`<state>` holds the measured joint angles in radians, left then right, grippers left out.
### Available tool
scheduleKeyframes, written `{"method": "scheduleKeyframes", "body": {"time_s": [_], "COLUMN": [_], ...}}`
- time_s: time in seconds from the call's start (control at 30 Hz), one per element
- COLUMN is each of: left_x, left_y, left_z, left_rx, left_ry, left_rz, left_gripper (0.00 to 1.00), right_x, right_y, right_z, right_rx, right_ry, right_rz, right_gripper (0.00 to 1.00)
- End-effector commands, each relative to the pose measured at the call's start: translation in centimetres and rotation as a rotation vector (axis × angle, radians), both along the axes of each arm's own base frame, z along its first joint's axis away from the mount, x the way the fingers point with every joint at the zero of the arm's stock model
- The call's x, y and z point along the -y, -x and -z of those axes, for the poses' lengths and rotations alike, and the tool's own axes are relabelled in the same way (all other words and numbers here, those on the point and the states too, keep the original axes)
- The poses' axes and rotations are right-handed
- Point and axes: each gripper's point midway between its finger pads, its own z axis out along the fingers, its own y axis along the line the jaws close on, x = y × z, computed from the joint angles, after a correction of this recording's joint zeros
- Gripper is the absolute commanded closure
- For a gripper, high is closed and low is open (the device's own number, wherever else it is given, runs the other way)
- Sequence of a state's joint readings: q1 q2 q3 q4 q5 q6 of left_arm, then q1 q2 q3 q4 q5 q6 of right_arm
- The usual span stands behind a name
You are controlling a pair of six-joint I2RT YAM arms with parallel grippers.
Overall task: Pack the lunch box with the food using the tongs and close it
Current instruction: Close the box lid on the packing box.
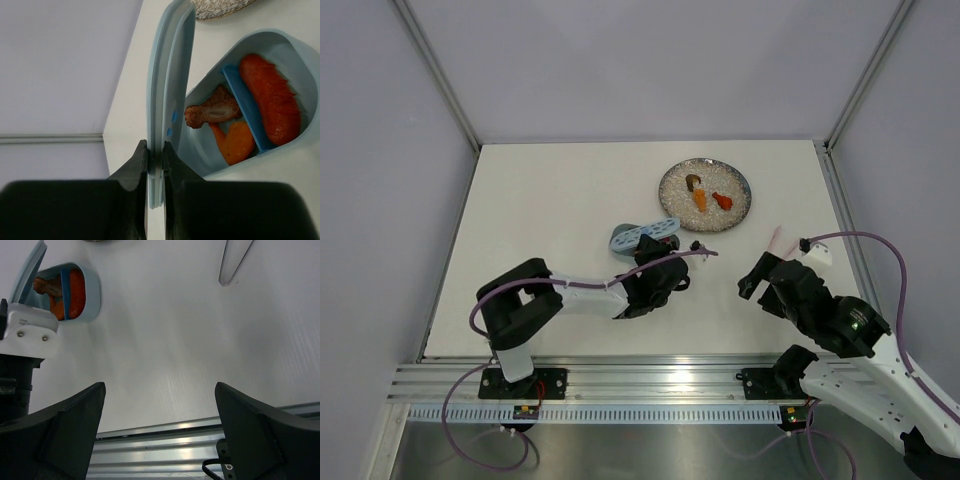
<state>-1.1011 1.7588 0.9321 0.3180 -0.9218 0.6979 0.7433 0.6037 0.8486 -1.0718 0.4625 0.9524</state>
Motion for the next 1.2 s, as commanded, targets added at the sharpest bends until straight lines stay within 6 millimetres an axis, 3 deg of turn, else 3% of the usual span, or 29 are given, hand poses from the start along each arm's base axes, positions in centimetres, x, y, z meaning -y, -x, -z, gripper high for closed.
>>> {"method": "scheduleKeyframes", "body": {"time_s": [0.0,0.2,0.53,0.6,0.73,0.93,1.07,1.17], "left_x": [0.9,1.3,1.6,1.7,1.5,1.4,1.4,1.5], "left_y": [-0.7,-1.1,-1.3,-1.1,-0.7,-0.3,0.0,0.3], "left_z": [-2.5,-2.3,1.3,1.8,2.2,2.1,2.0,1.3], "left_rx": [0.153,0.204,0.175,0.16,0.109,0.082,0.044,0.018], "left_ry": [0.07,0.054,-0.022,-0.003,0.013,0.028,0.045,0.102], "left_rz": [-0.019,-0.016,-0.03,-0.038,-0.051,-0.053,-0.056,-0.066], "left_gripper": [1.0,1.0,1.0,0.92,0.57,0.38,0.2,0.14], "right_x": [0.4,0.0,-0.4,-0.3,-0.6,-1.3,-1.5,-1.6], "right_y": [-0.7,-0.9,-1.2,-1.3,-1.4,-1.9,-2.1,-2.2], "right_z": [-1.3,-1.1,-1.3,-1.4,-1.6,-1.6,-1.8,-1.9], "right_rx": [0.038,0.036,0.042,0.043,0.044,0.043,0.048,0.048], "right_ry": [-0.008,-0.017,-0.015,-0.012,-0.01,-0.012,-0.013,-0.008], "right_rz": [0.045,0.038,0.026,0.025,0.018,-0.003,-0.007,-0.013], "right_gripper": [0.02,0.02,0.02,0.02,0.02,0.02,0.02,0.02]}}
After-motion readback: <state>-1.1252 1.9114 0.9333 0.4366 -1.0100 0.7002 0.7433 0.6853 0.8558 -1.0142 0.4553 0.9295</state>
